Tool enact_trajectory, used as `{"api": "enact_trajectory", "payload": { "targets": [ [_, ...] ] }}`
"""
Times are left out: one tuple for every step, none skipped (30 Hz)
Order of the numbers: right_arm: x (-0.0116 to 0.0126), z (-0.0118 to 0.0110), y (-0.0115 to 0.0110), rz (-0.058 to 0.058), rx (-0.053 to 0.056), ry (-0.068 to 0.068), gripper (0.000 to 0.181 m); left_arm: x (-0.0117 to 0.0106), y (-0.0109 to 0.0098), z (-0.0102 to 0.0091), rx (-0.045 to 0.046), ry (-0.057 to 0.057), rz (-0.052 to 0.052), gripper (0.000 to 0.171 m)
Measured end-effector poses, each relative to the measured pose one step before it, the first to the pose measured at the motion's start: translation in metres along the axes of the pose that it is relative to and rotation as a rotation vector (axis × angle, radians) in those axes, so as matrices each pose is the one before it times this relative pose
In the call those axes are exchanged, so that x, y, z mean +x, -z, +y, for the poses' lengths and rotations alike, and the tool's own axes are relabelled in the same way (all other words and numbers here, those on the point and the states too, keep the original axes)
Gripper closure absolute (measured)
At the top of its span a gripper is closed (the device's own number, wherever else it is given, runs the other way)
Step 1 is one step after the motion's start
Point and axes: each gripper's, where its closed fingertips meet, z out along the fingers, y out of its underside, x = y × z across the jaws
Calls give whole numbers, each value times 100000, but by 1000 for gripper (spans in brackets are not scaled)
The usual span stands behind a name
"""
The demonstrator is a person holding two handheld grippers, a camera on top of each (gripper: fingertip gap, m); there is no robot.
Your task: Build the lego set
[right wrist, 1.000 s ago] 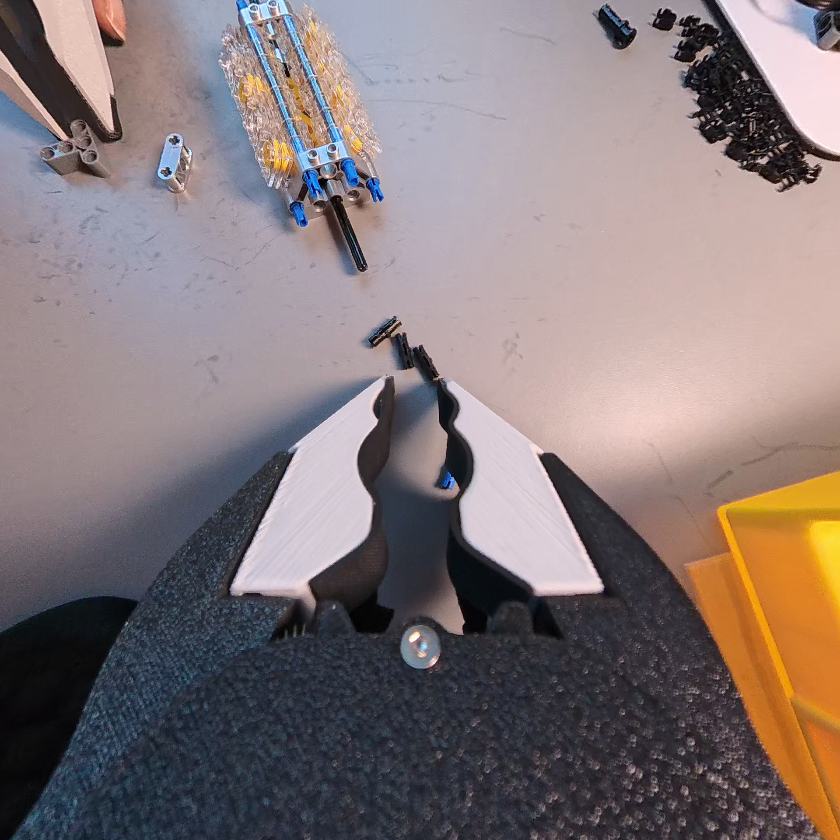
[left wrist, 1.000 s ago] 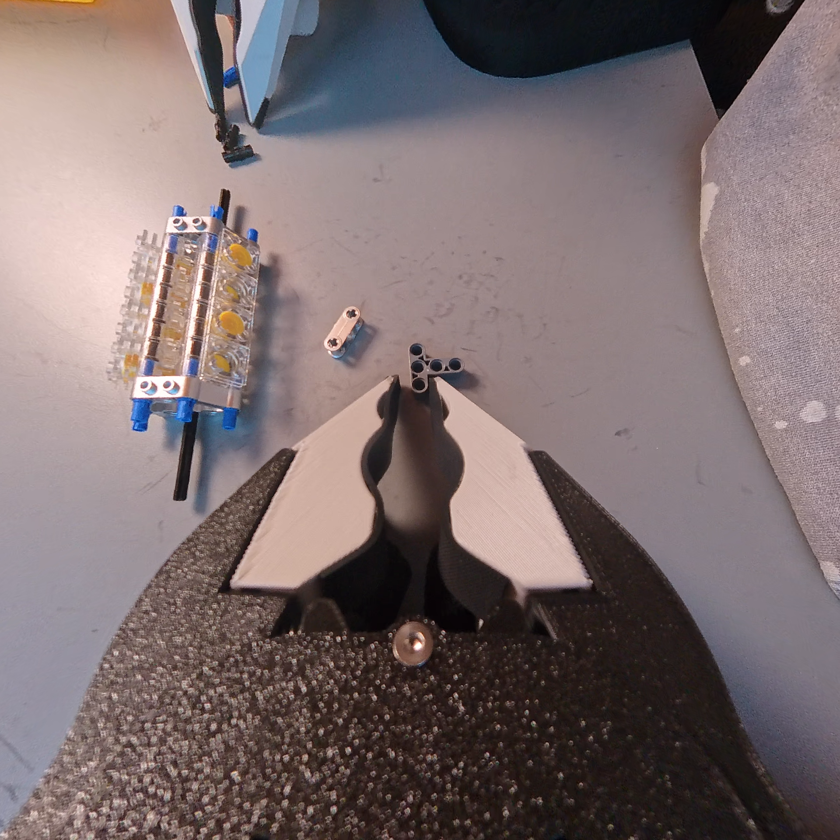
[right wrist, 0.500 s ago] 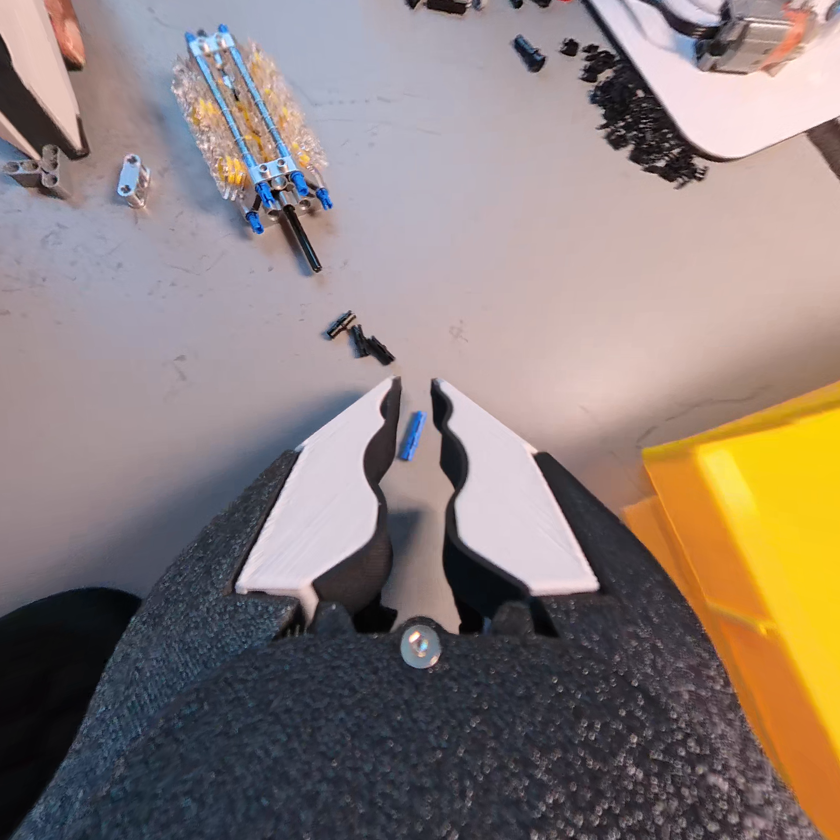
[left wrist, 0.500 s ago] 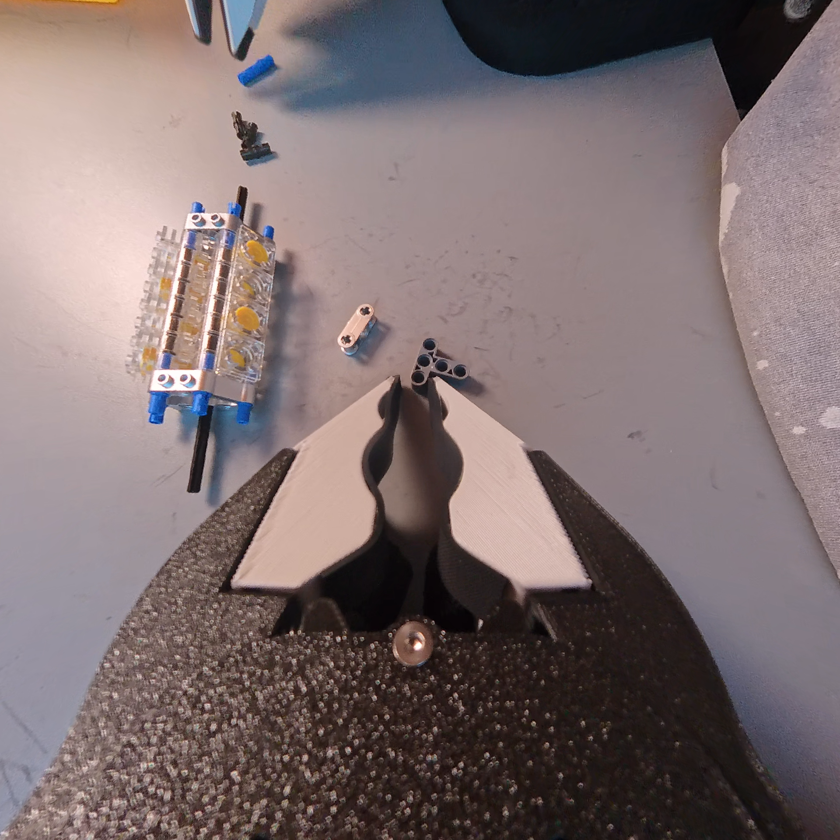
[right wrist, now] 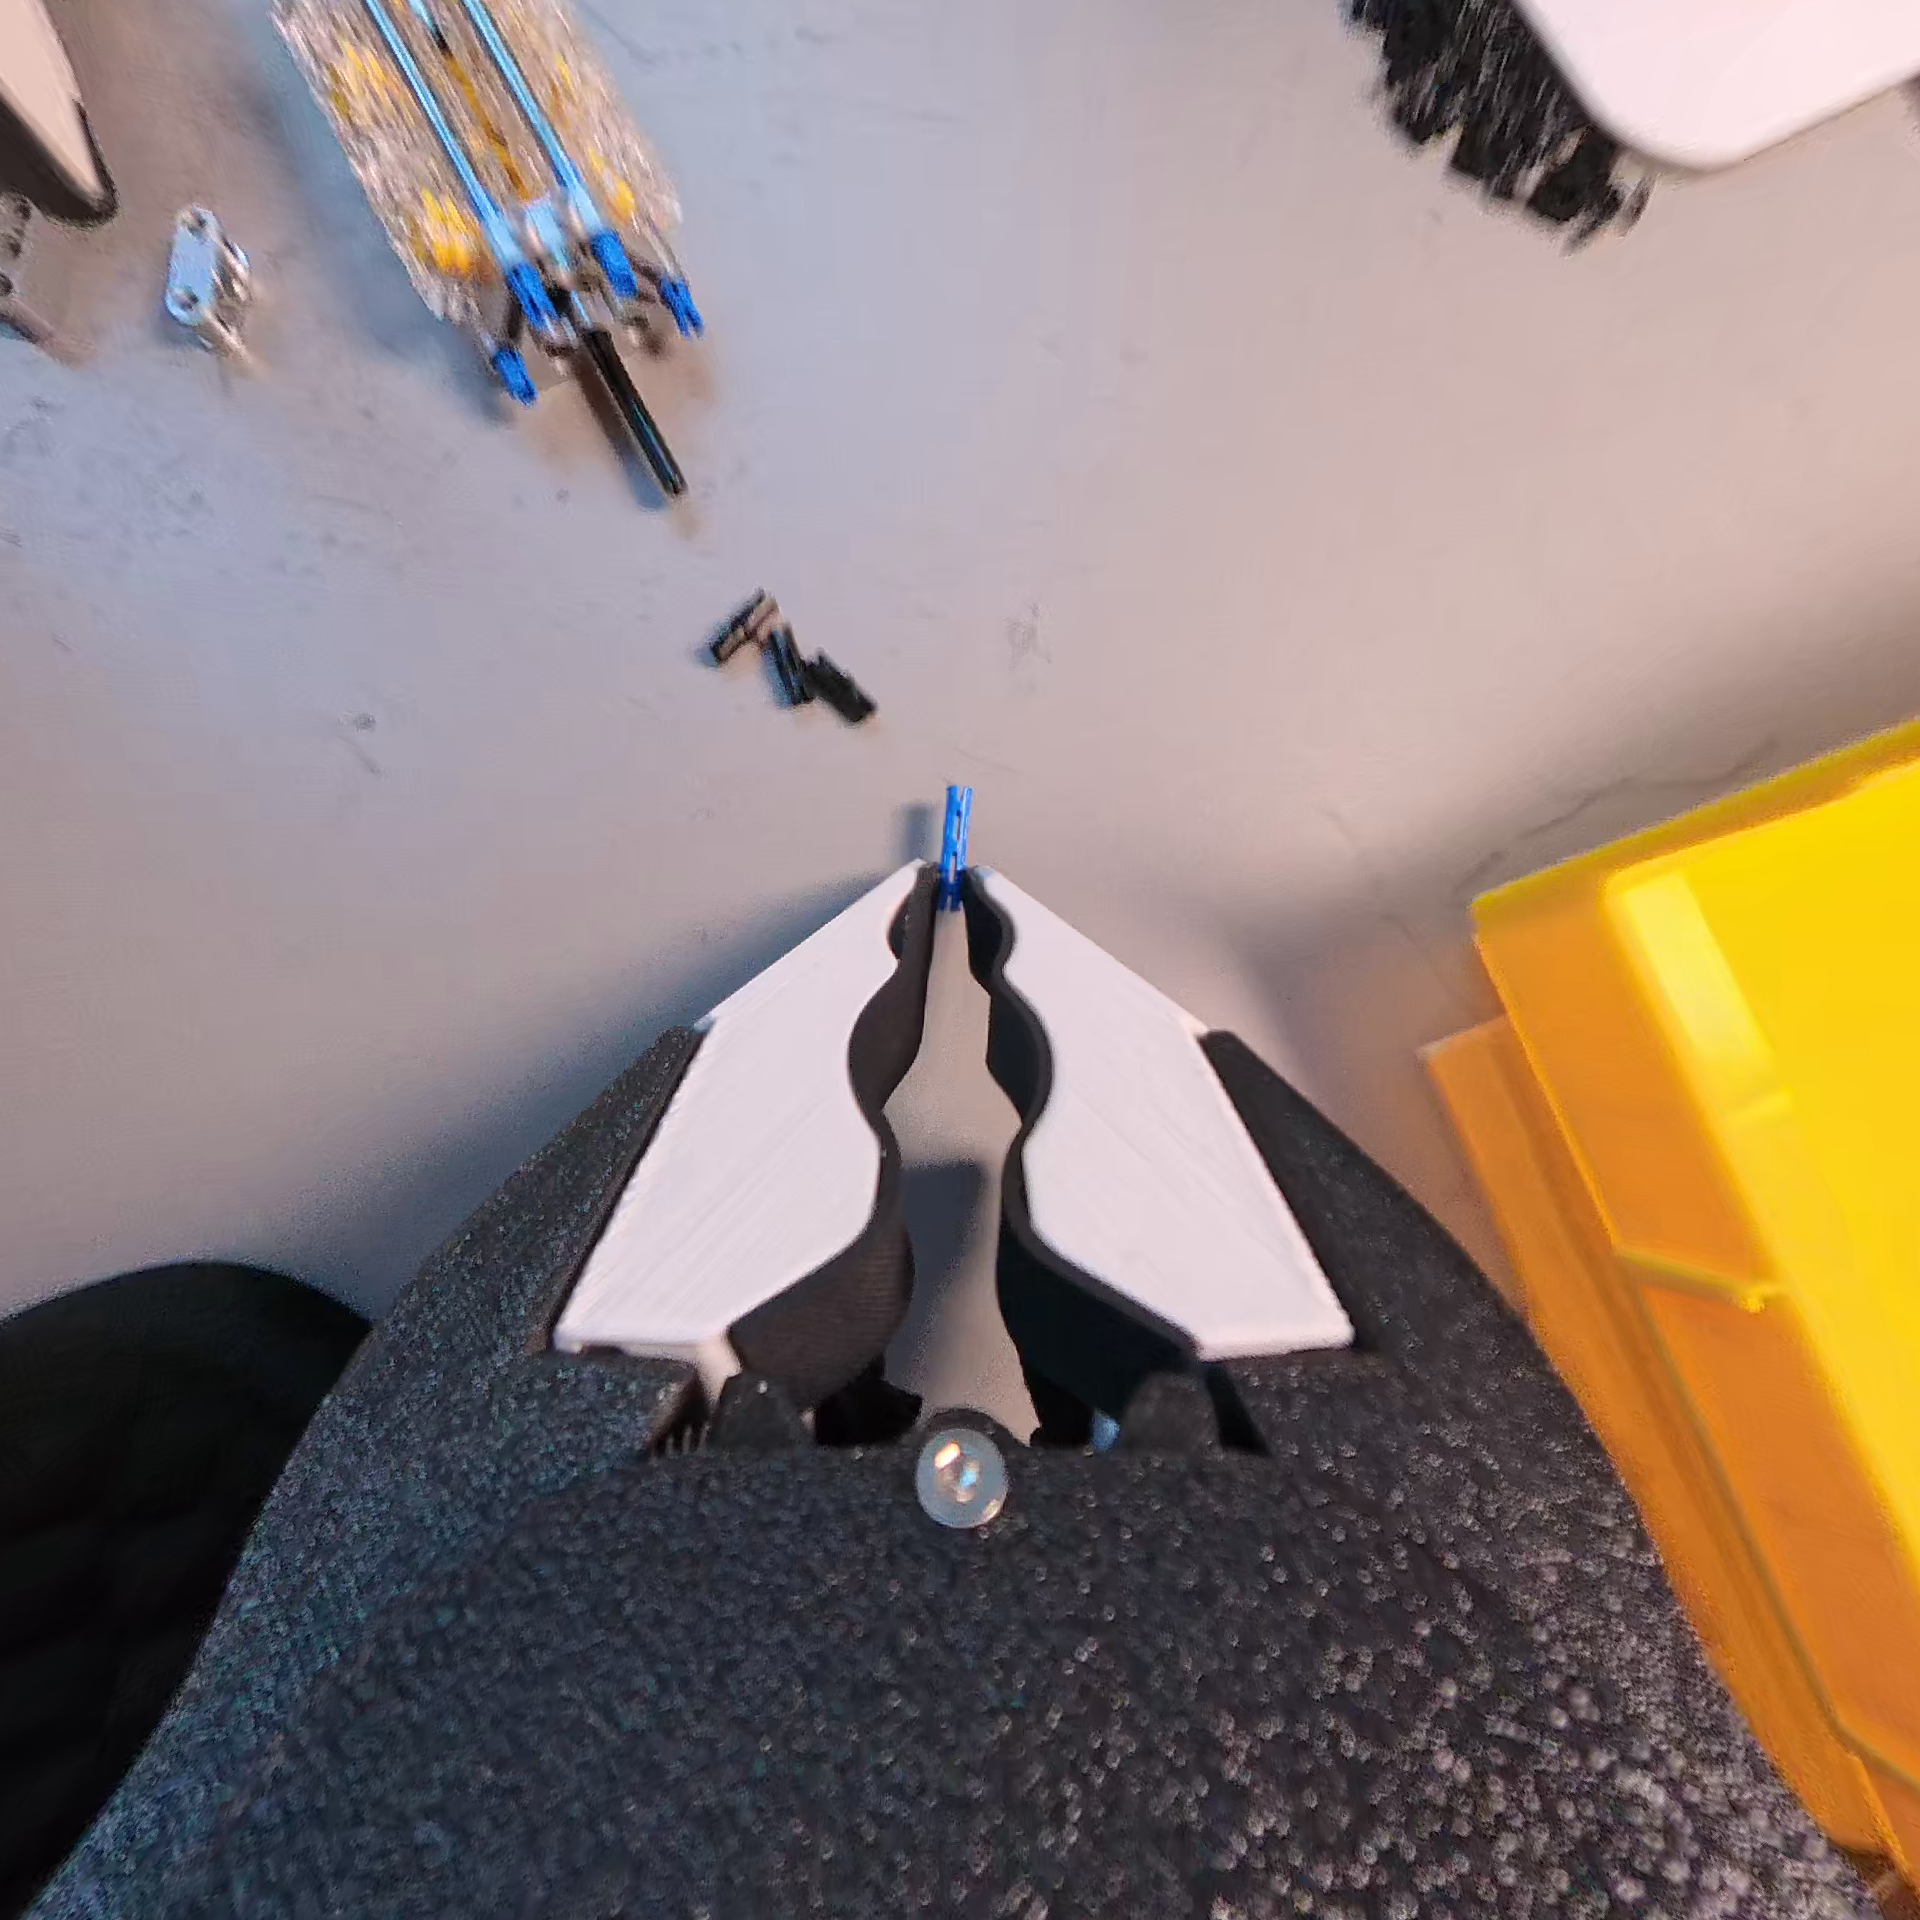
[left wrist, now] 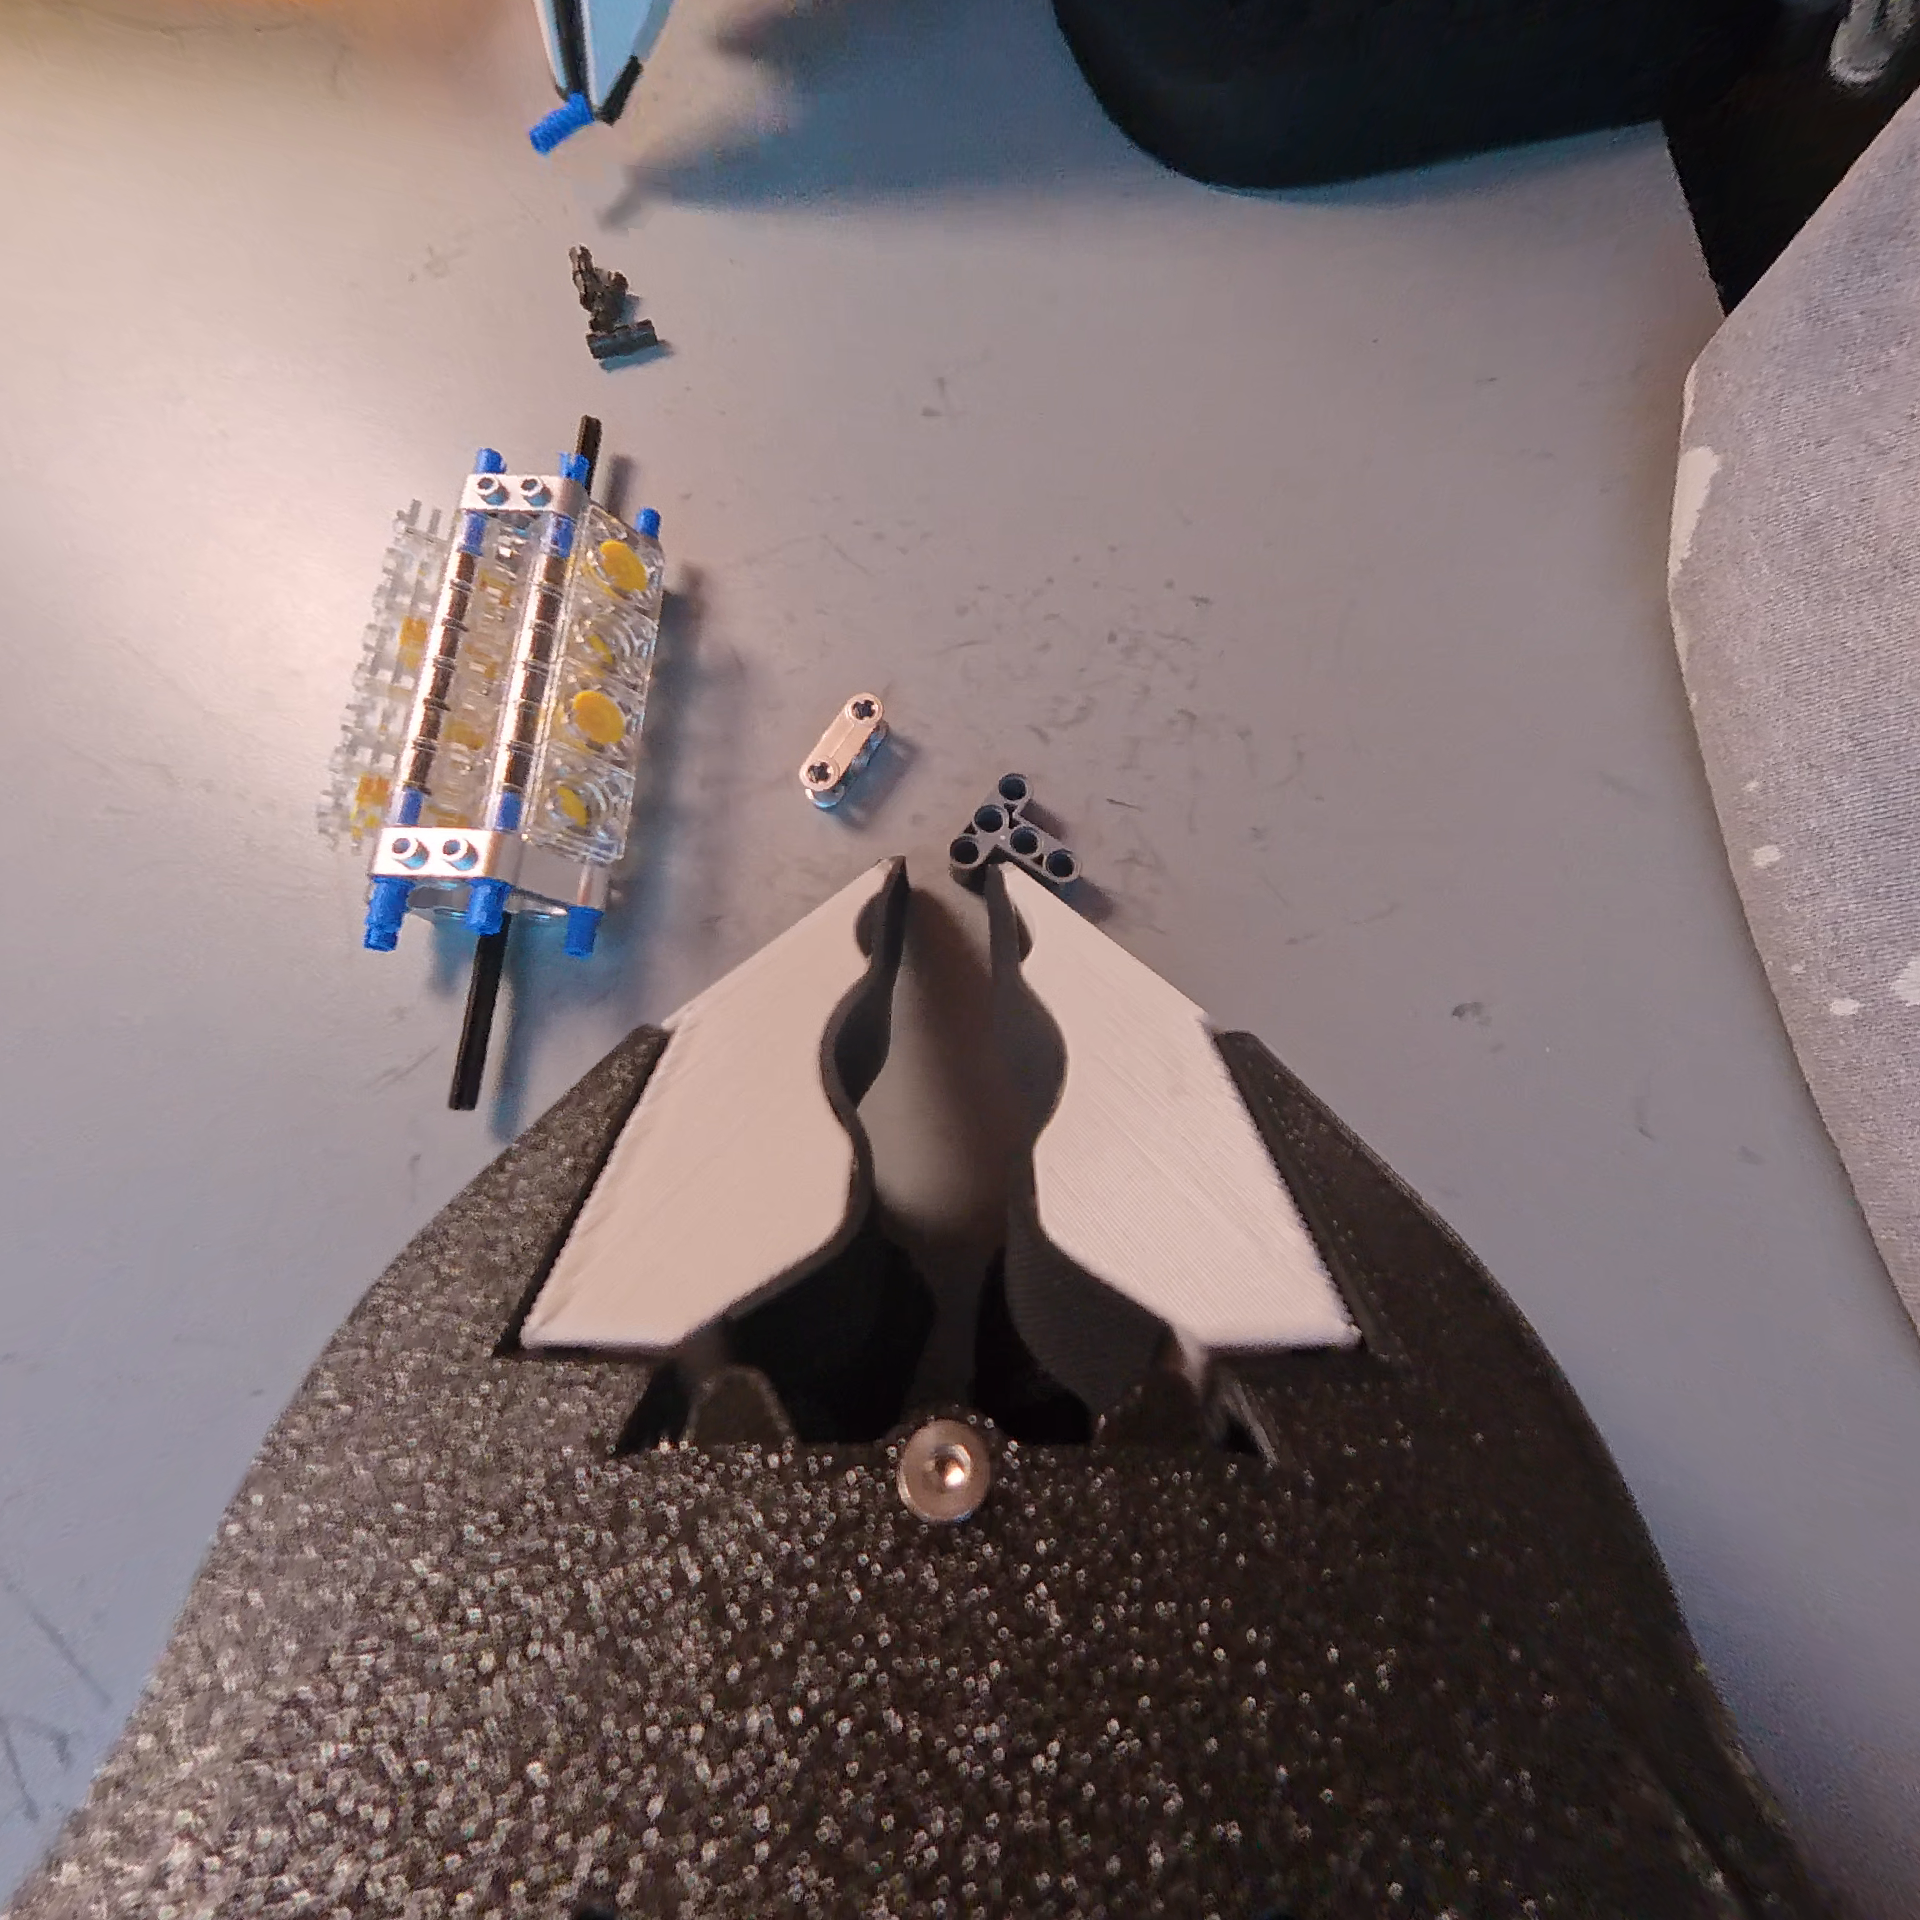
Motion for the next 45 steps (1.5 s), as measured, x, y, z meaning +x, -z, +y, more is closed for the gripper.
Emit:
{"api": "enact_trajectory", "payload": {
  "targets": [
    [-151, -1265, 220, 492, 5623, 2424, 178, 46, 277, -123, 1472, 1041, 1333, 153],
    [-398, -1718, 259, -428, 7590, 2416, 178, -60, 536, -376, 3353, 2345, 1440, 151],
    [-744, -1971, 91, -1645, 8458, 2453, 178, -291, 728, -679, 5149, 3600, 794, 150],
    [-1099, -1988, -214, -2531, 7777, 3293, 178, -426, 767, -993, 6610, 4535, 332, 150],
    [-1268, -1780, -572, -2342, 6004, 4682, 178, -407, 590, -1206, 7425, 5546, 408, 151],
    [-1368, -1462, -866, -2474, 3592, 5511, 178, -383, 331, -1220, 7187, 6417, 189, 151],
    [-1310, -1325, -1068, -2068, 2714, 5411, 178, -419, 92, -1029, 6231, 6852, -457, 151],
    [-1279, -1198, -1139, -2267, 2226, 5009, 178, -302, -93, -724, 4637, 6839, 47, 150],
    [-875, -1024, -1128, -371, 1717, 4123, 178, 123, -224, -406, 2893, 5996, 2437, 148],
    [-697, -716, -1002, -174, 567, 3333, 178, 394, -201, -244, 2009, 4466, 3614, 147],
    [-699, -486, -812, -940, 75, 2954, 178, 138, -108, -189, 1687, 3035, 1442, 147],
    [-372, -442, -581, 483, 773, 2289, 178, -7, -5, -134, 1173, 1607, 167, 147],
    [-237, -272, -378, 485, 447, 1281, 178, -1, 64, -45, 512, 683, 174, 149],
    [-177, -111, -222, 33, 43, 575, 178, 16, 85, -27, 299, 228, 105, 152],
    [-52, -17, -115, 194, -127, 247, 179, 54, 70, -22, 326, -28, 215, 155],
    [-69, 88, -44, -245, -527, 3, 178, 71, 49, -12, 304, -198, 268, 159],
    [-12, 57, 0, -34, -168, -184, 178, 10, 28, -28, 352, -157, -112, 163],
    [-22, -34, 42, 14, 359, -146, 178, -129, 3, 4, 139, 85, -795, 167],
    [0, -139, 69, 112, 856, -210, 178, -76, 2, -5, 223, 460, -184, 167],
    [48, -124, 91, 354, 742, -168, 178, 47, 21, -26, 325, 818, 784, 168],
    [80, -213, 113, 458, 1347, -349, 178, 140, 48, -159, 1097, 1299, 1502, 168],
    [95, -332, 143, 410, 2137, -958, 178, 230, 80, -355, 2407, 2041, 2200, 168],
    [189, -498, 184, 889, 3305, -1377, 178, 319, 119, -491, 3385, 3084, 3144, 168],
    [181, -616, 196, 879, 3968, -1667, 178, 386, 101, -539, 3791, 3848, 4029, 168],
    [98, -613, 165, 433, 3700, -1669, 178, 414, 82, -473, 3550, 4060, 4355, 168],
    [10, -530, 117, -4, 3045, -1187, 178, 378, 32, -353, 2865, 3719, 4127, 168],
    [15, -433, 74, 189, 2461, -695, 178, 296, -4, -230, 2139, 2958, 3321, 168],
    [49, -347, 67, 360, 1892, -563, 178, 234, -49, -140, 1466, 2287, 2551, 169],
    [7, -236, 31, -12, 1314, -692, 178, 168, -46, -98, 1184, 1837, 1972, 169],
    [19, -193, 66, 48, 1159, -462, 178, 143, -49, -89, 995, 1503, 1596, 169],
    [-26, -140, 65, -248, 932, -273, 177, 118, -43, -71, 870, 1217, 1255, 169],
    [-21, -93, 43, -322, 547, -170, 177, 82, -32, -34, 620, 1039, 978, 169],
    [1, -68, 40, -66, 378, -82, 177, 88, -32, -41, 615, 979, 1007, 169],
    [-6, -35, -2, -27, 170, 82, 176, 95, -30, -62, 732, 954, 1077, 169],
    [17, 6, -21, 237, -62, 163, 176, 62, -22, -55, 632, 767, 677, 169],
    [16, 21, -35, 358, -112, 357, 175, 23, -33, -13, 323, 512, 412, 169],
    [-10, -15, -36, 295, 33, 370, 175, 12, -37, 19, 114, 227, 220, 169],
    [-20, -33, -49, 198, 115, 217, 175, 1, -47, 42, -76, 48, 26, 169],
    [12, -63, -32, 394, 209, 246, 175, 20, -20, 5, 115, 13, 140, 169],
    [16, -41, -30, 450, -5, 424, 176, 42, -21, -17, 239, 300, 355, 169],
    [49, -34, 2, 527, 8, 549, 176, 29, -8, -13, 219, 316, 311, 169],
    [20, -14, -8, 219, -51, 182, 177, 2, 6, -8, 156, 244, 156, 169],
    [17, 15, -10, -56, -186, -213, 176, -14, 21, 0, 116, 141, 45, 169],
    [5, 24, -17, -38, -143, -186, 177, -10, 5, -10, 175, 75, 48, 169],
    [24, 20, -15, 149, -89, 50, 177, 8, 18, -51, 373, 63, 191, 169]
  ]
}}
